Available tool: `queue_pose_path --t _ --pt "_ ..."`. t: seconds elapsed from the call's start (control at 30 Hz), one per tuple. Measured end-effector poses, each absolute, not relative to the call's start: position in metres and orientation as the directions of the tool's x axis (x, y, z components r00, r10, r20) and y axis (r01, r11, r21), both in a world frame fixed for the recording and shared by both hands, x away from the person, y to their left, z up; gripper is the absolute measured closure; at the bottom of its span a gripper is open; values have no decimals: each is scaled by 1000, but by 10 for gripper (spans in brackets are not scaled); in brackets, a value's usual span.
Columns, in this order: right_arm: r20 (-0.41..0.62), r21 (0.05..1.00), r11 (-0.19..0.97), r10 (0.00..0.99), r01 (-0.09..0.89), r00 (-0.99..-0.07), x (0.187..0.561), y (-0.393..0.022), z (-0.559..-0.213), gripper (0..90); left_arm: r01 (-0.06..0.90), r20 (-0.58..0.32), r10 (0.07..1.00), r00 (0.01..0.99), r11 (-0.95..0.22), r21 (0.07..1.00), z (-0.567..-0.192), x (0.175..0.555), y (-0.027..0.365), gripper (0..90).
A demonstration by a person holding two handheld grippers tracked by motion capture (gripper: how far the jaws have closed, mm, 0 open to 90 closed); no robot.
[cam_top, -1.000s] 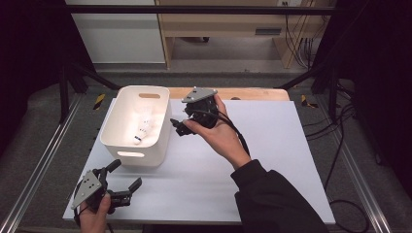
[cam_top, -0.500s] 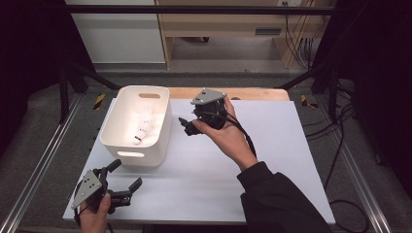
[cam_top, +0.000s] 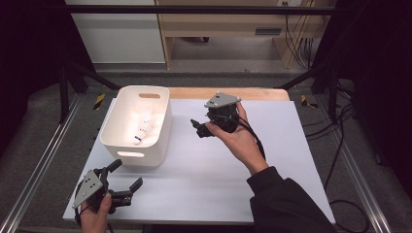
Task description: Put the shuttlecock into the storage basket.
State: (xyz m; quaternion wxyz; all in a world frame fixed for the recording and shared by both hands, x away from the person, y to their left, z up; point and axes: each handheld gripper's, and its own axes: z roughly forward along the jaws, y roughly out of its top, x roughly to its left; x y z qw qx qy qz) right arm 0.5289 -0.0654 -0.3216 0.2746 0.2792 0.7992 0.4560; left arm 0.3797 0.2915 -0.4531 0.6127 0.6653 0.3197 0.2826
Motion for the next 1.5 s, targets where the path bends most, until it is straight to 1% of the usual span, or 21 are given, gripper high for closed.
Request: queue_pose_path --t 1.5 --pt "-185 884 412 741 220 -645 519 -116 -338 61 85 -16 767 642 -51 995 -454 380 290 15"
